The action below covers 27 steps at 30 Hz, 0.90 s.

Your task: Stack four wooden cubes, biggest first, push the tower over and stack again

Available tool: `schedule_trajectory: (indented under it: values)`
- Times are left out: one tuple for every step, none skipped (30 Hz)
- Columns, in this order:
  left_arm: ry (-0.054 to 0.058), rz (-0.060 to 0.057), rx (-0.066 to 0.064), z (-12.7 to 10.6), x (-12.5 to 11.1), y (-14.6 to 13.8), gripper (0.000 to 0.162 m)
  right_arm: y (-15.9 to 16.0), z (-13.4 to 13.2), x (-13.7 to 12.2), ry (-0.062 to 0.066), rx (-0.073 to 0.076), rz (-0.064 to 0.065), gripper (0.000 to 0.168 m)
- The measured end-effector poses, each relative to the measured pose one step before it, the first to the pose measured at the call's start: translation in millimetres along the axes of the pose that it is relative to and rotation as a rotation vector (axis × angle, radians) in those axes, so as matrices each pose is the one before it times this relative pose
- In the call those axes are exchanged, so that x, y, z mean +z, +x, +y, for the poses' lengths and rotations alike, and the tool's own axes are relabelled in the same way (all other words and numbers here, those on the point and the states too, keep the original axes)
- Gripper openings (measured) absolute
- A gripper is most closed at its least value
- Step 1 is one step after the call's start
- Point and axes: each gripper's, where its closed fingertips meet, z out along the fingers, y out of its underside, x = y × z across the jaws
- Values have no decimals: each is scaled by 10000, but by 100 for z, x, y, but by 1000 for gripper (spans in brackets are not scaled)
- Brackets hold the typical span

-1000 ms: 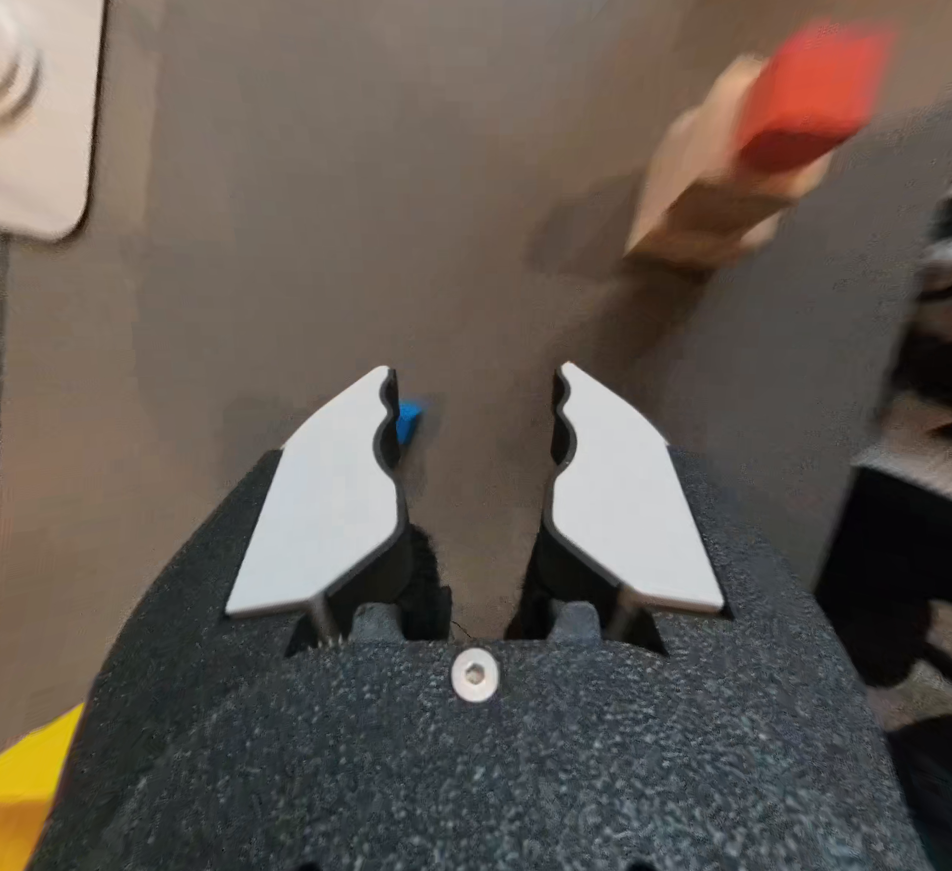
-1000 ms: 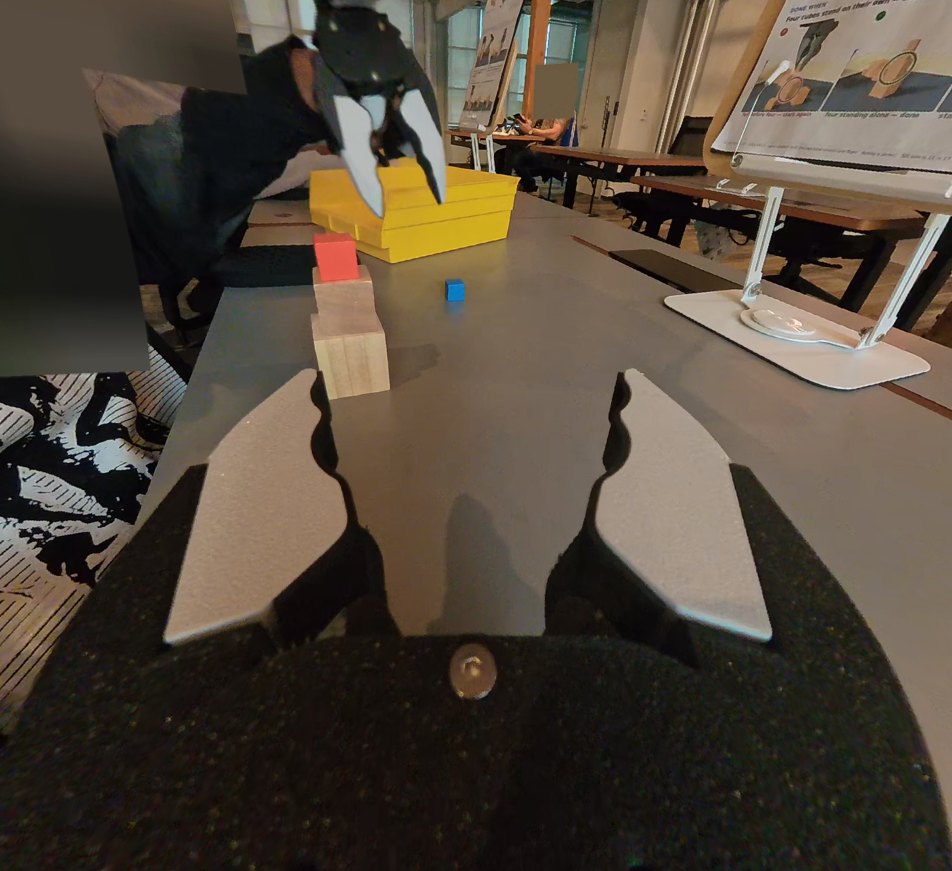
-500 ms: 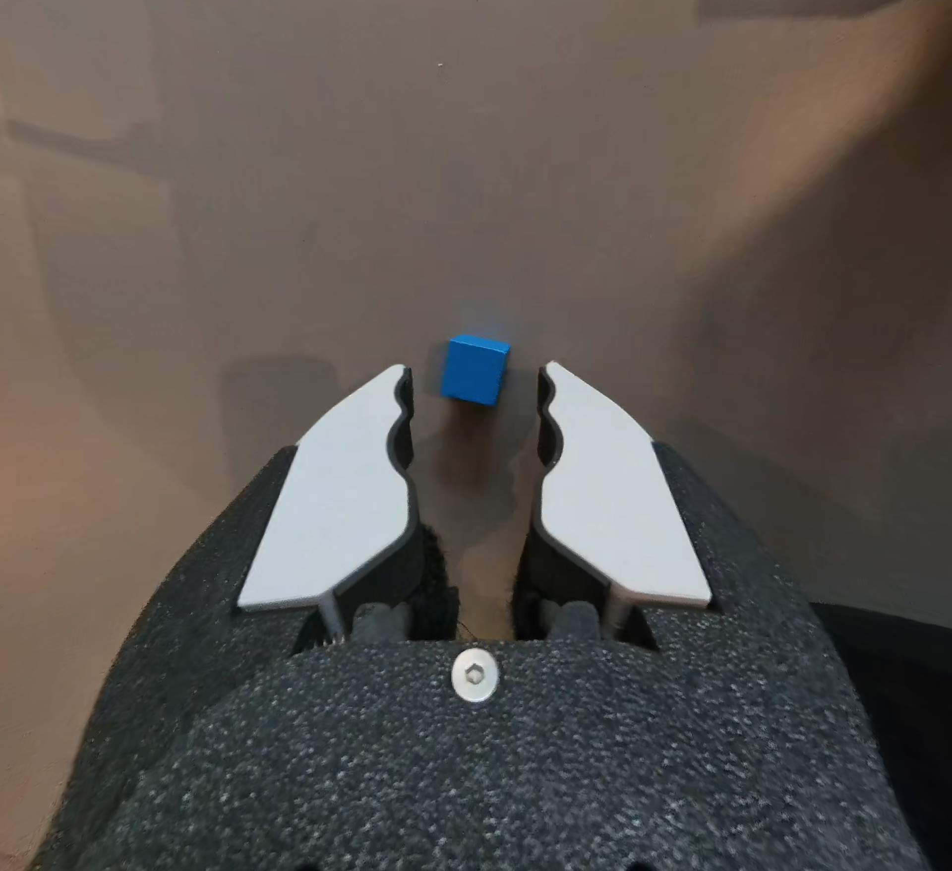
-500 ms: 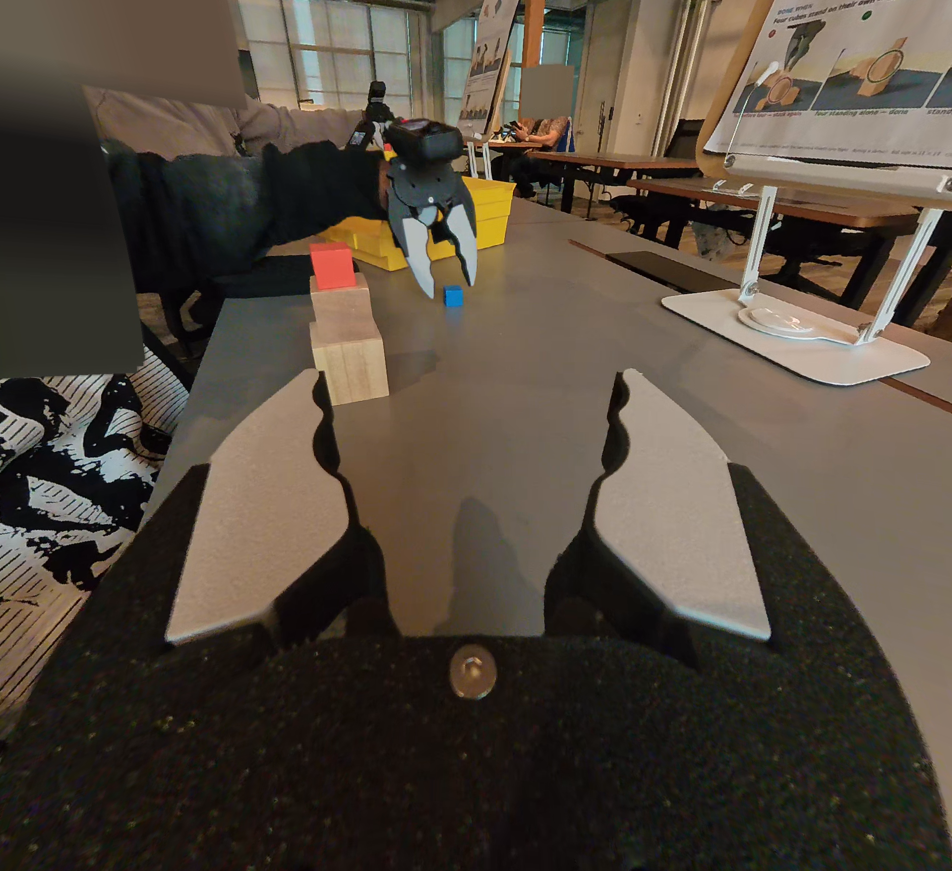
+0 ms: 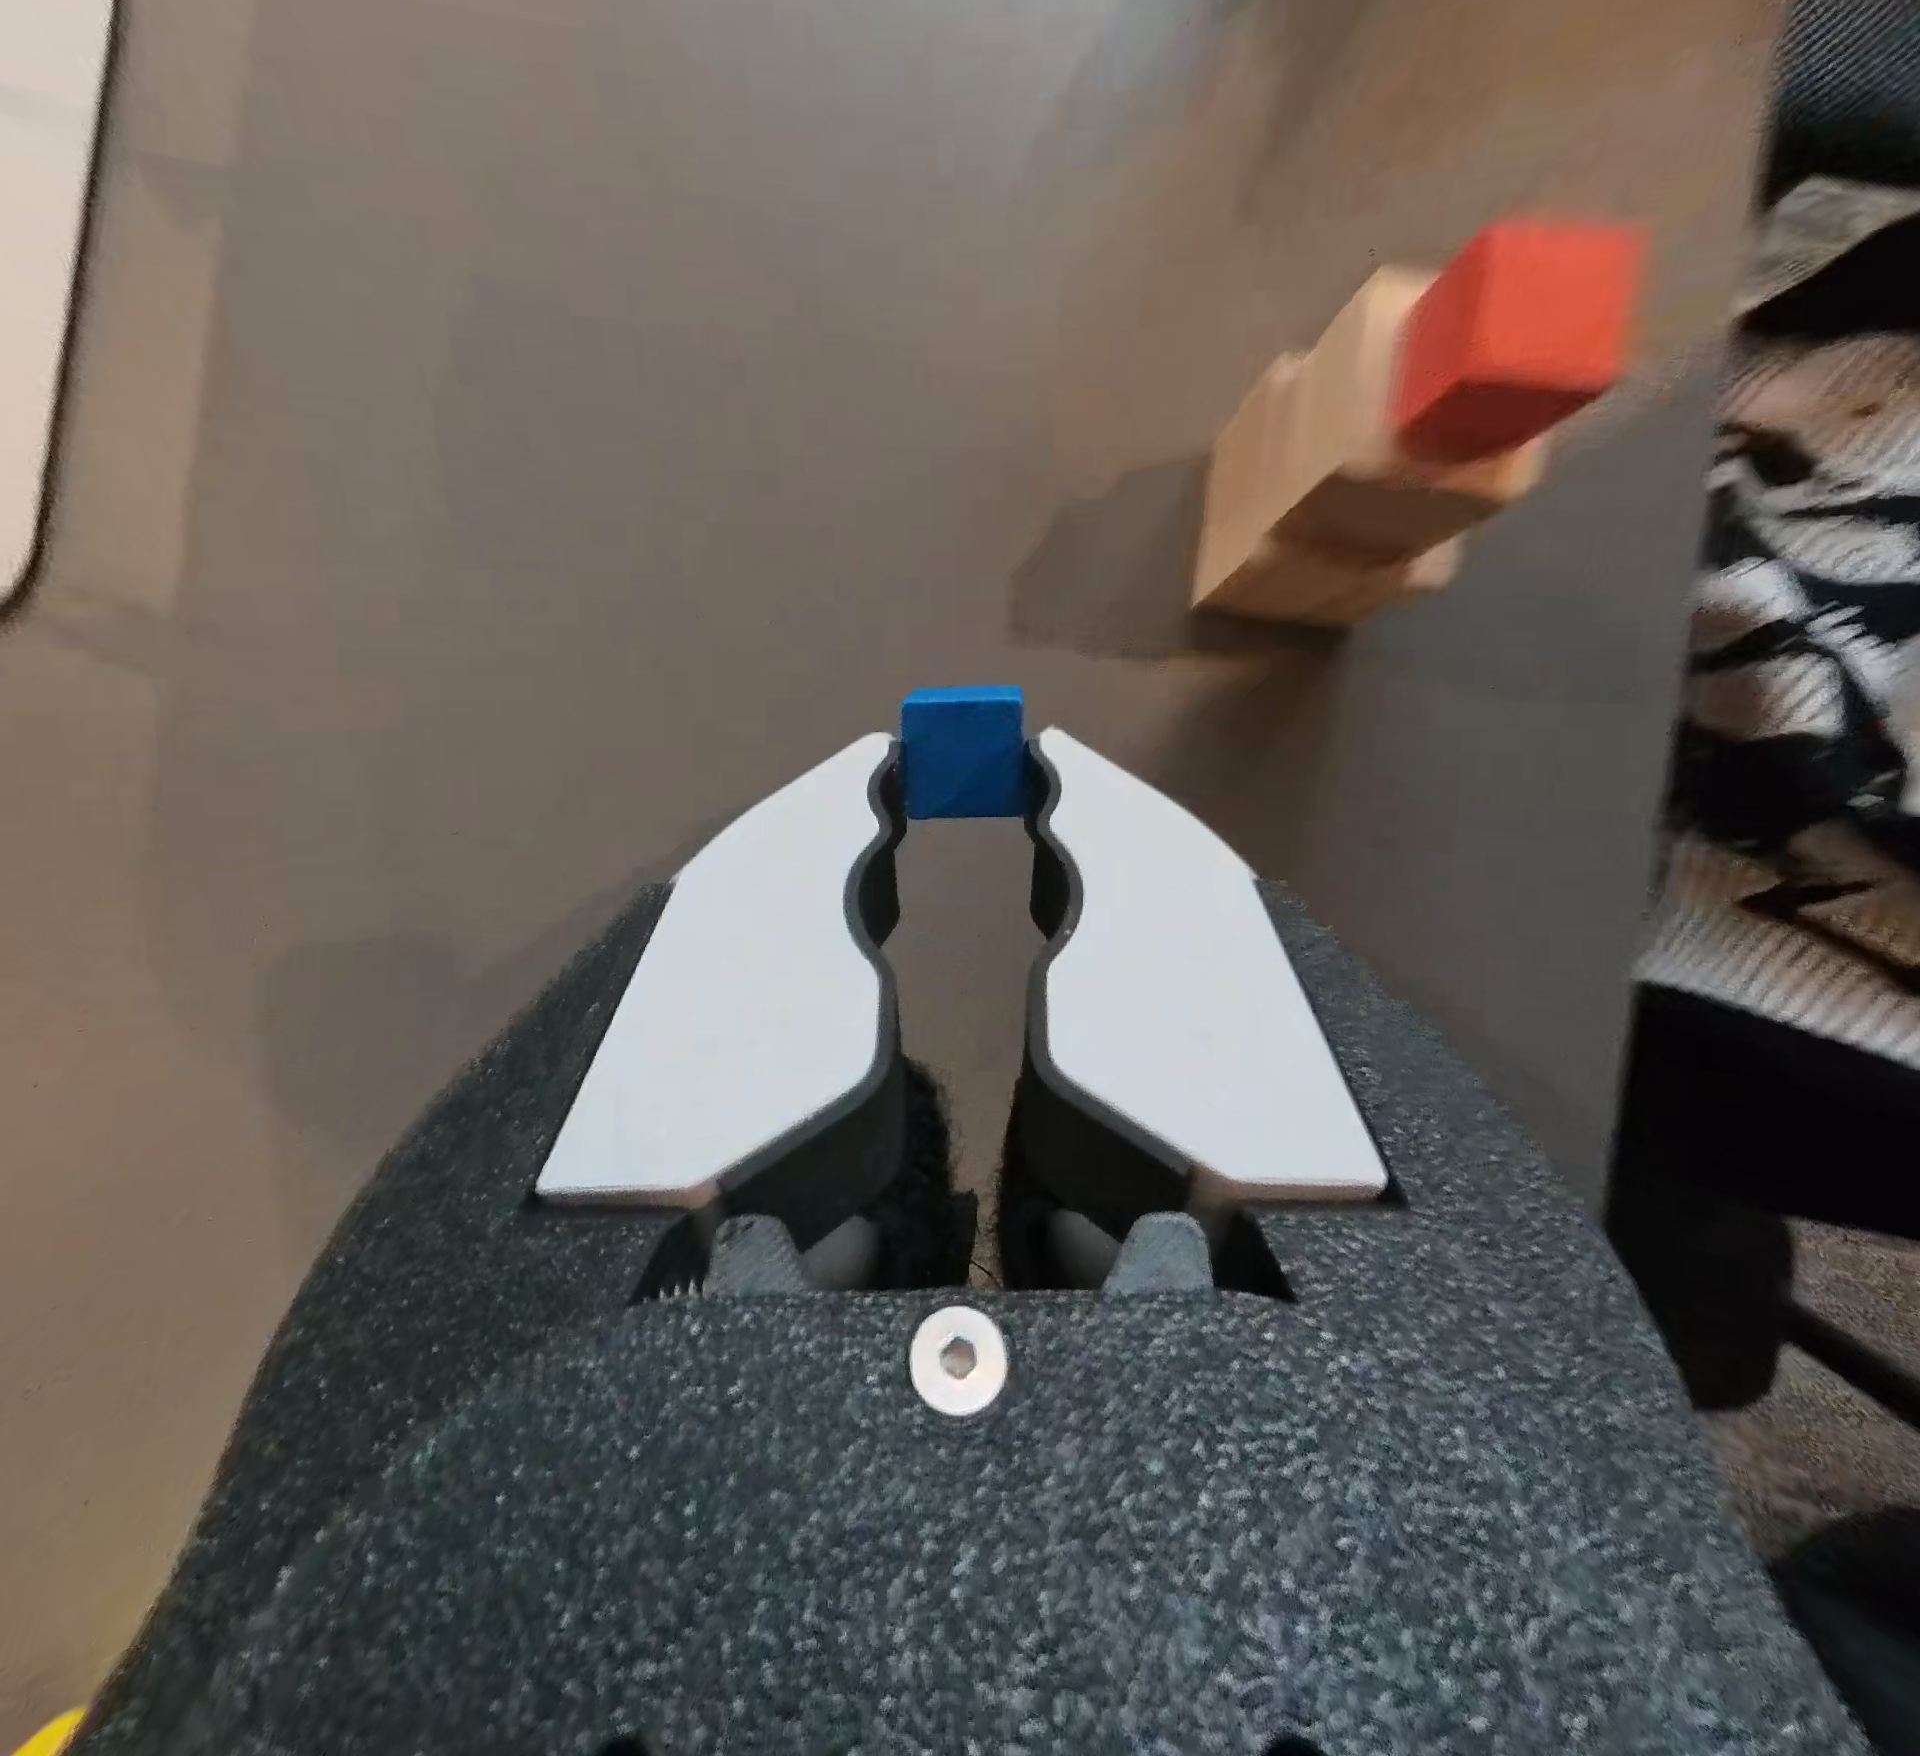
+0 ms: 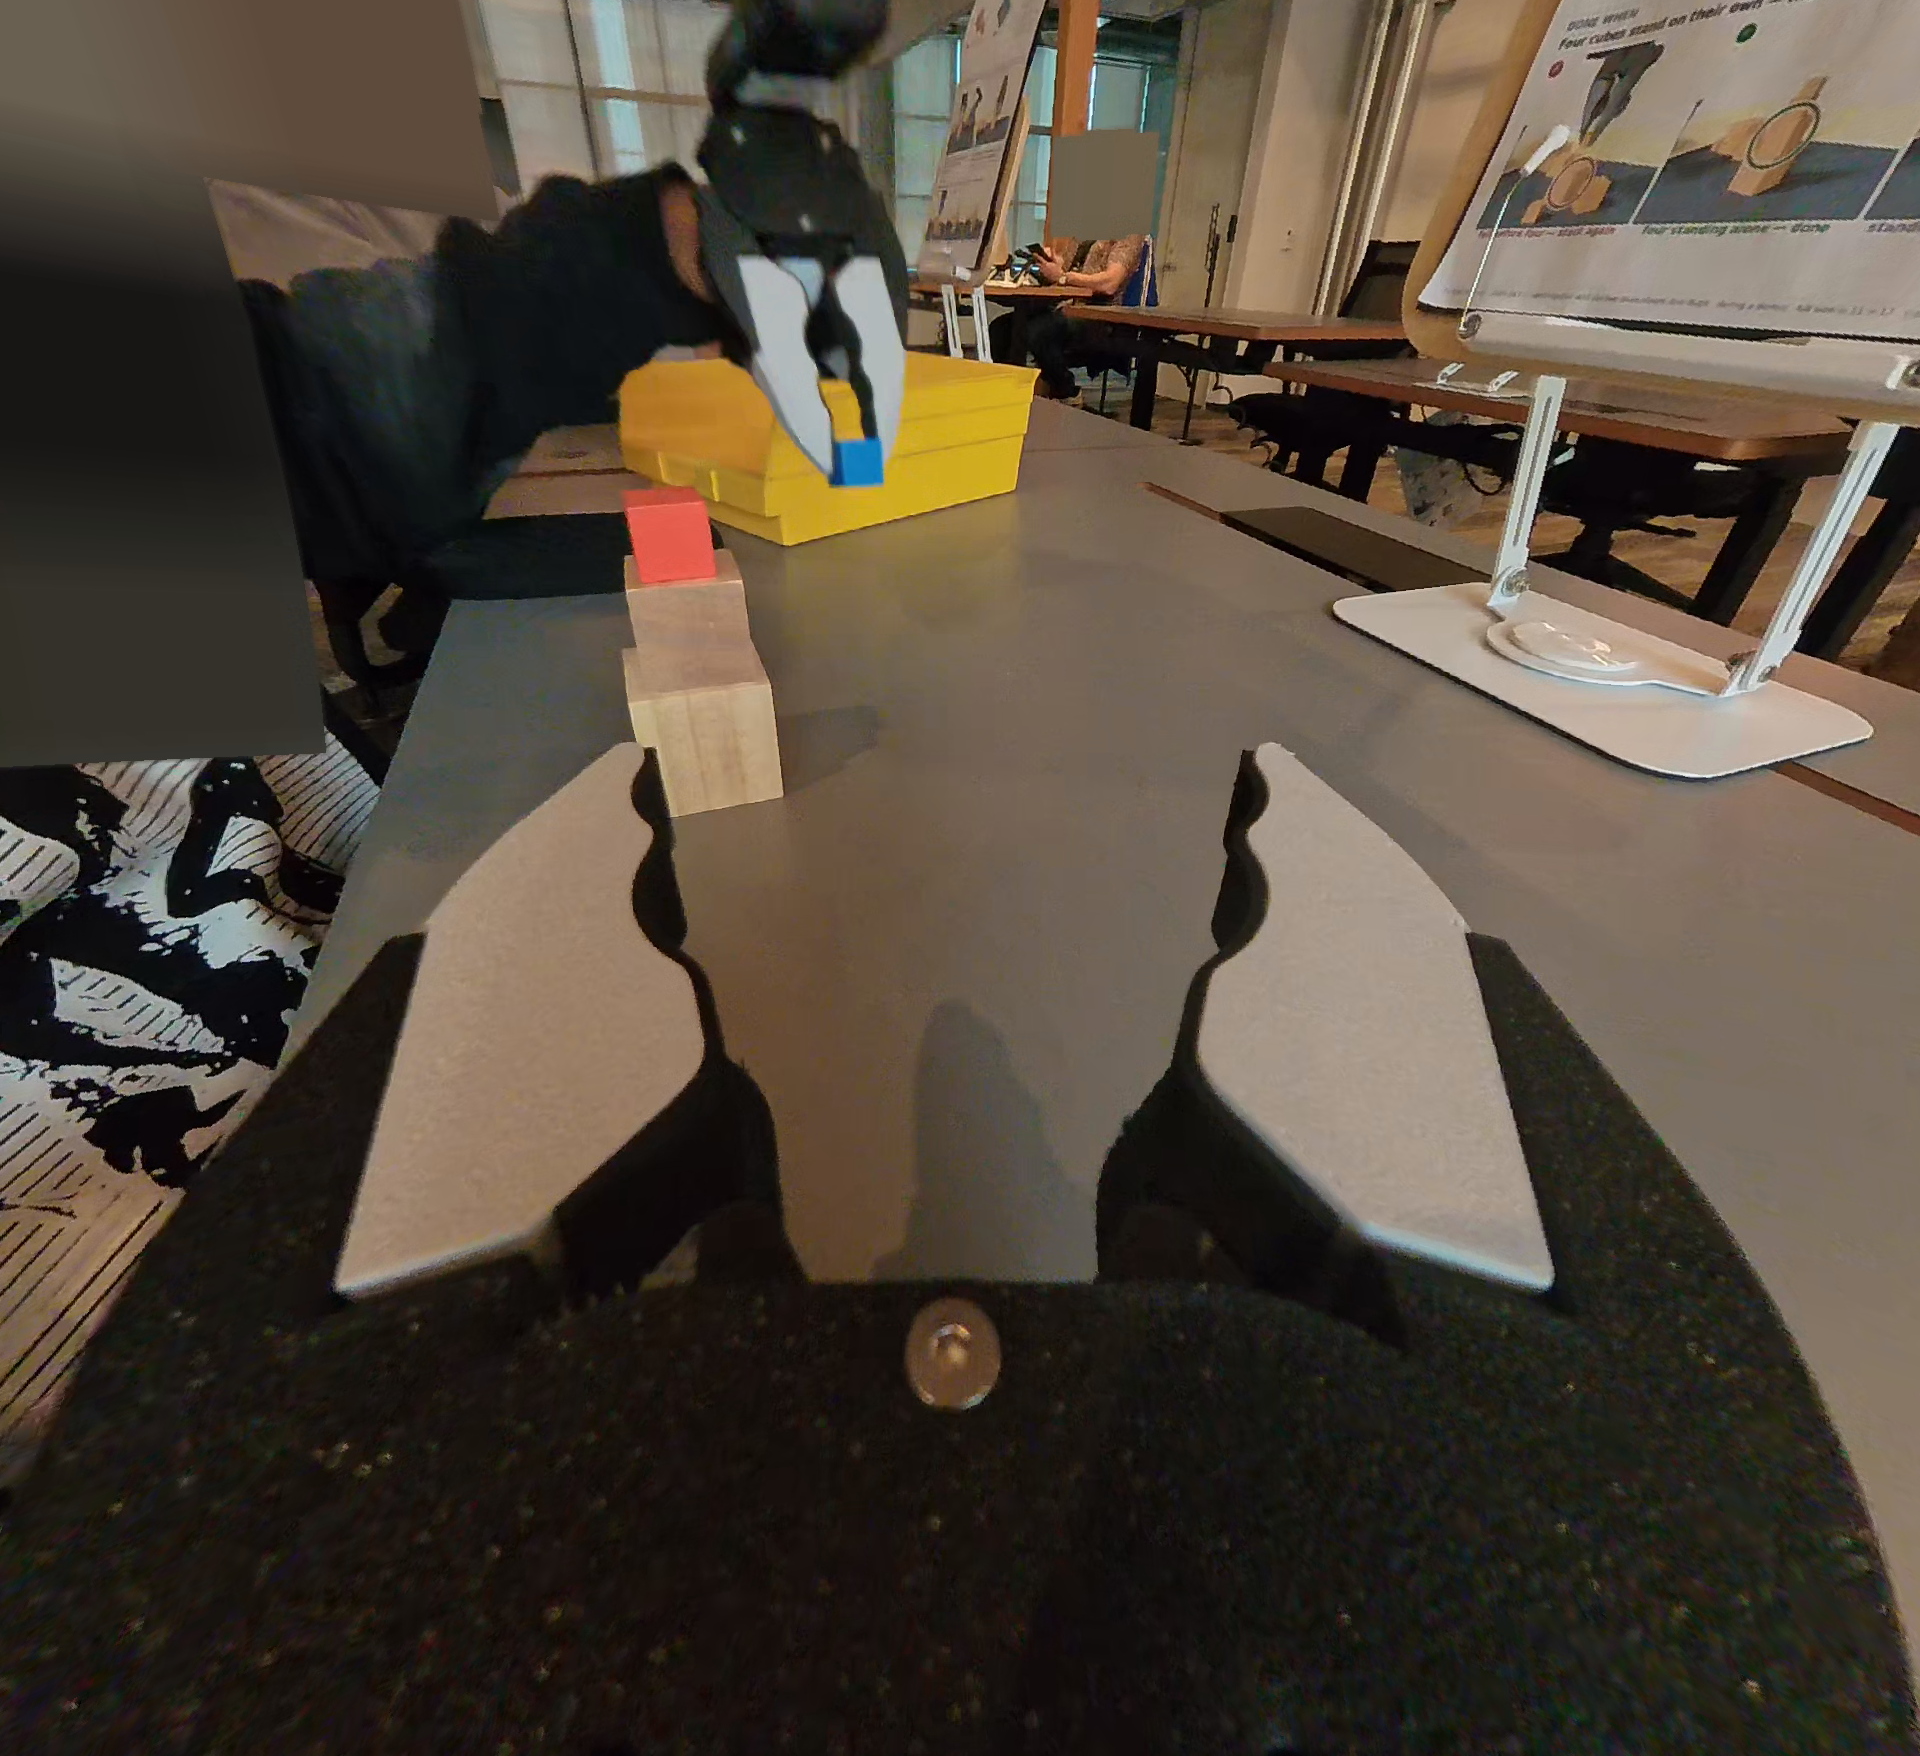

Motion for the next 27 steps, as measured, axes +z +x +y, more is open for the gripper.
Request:
schedule_trajectory:
  values:
    - [187, 67, 111, -1550, -432, 1128, 20, -1, 21, 18, -16, -9, 4, 101]
    - [136, 105, 120, -1468, -269, 1223, 20, 7, 21, 19, -16, 1, 0, 101]
    - [79, 83, 127, -1326, -144, 1194, 21, 5, 22, 6, -9, 15, -10, 101]
    - [-11, 72, 152, -1094, -60, 1125, 21, 5, 11, 4, 0, 29, -18, 101]
    - [-61, 23, 177, -888, -28, 970, 21, 11, 3, -1, 6, 34, -19, 100]
    - [-50, -66, 185, -760, -12, 745, 21, 9, -10, -1, 8, 27, -10, 100]
    - [-59, -96, 169, -570, 26, 544, 20, 4, -13, -11, 10, 9, -8, 100]
    - [-99, -85, 117, -369, 85, 397, 20, -13, -22, -5, 9, -9, -1, 100]
    - [-134, -68, 41, -171, 108, 254, 20, -11, -4, -10, 3, -21, 3, 100]
    - [-137, -15, -31, -76, 141, 180, 20, -18, 1, 6, -1, -22, 5, 100]
    - [-89, 57, -70, -51, 151, 190, 20, -9, 4, 5, -4, -21, 5, 100]
    - [-63, 94, -83, -54, 186, 212, 20, -10, -2, 4, -7, -15, -1, 99]
    - [-108, 92, -70, 27, 221, 198, 20, -16, 13, 12, -10, -6, -7, 100]
    - [-153, 56, -34, 93, 226, 150, 20, -4, 7, 6, -5, -1, -3, 100]
    - [-141, 4, -21, 70, 234, 94, 21, -9, -6, 2, 4, -4, -1, 100]
    - [-72, 37, -20, -19, 233, 156, 21, -2, -21, -15, 8, -10, 0, 99]
    - [-30, 105, -1, -83, 231, 280, 21, -16, -13, -5, 9, -12, 3, 100]
    - [-66, 87, 32, -47, 233, 259, 21, 7, -3, 2, 2, 0, -2, 99]
    - [-127, -18, 57, 35, 210, 92, 21, 2, 6, -1, -4, 13, -6, 99]
    - [-146, -117, 65, 76, 194, -79, 21, 6, 1, 1, 0, 9, -6, 99]
    - [-123, -102, 50, 62, 157, -115, 21, -2, -1, 1, 1, 5, -6, 99]
    - [-63, -19, 18, 10, 143, -22, 21, -3, -11, 1, 1, -1, -3, 100]
    - [-17, 20, -8, -56, 136, 19, 21, -4, 1, -1, -1, -7, 1, 100]
    - [-48, 8, 3, -21, 115, 8, 21, -9, 7, 6, -5, -4, -1, 100]
    - [-77, 6, 44, 20, 133, 35, 21, -7, 9, 5, -7, -1, -6, 100]
    - [-52, 15, 55, -28, 110, 77, 21, 4, 5, -2, -4, 5, -2, 100]
    - [-29, 28, 43, -60, 105, 98, 21, 11, -5, -6, 4, 10, -2, 100]
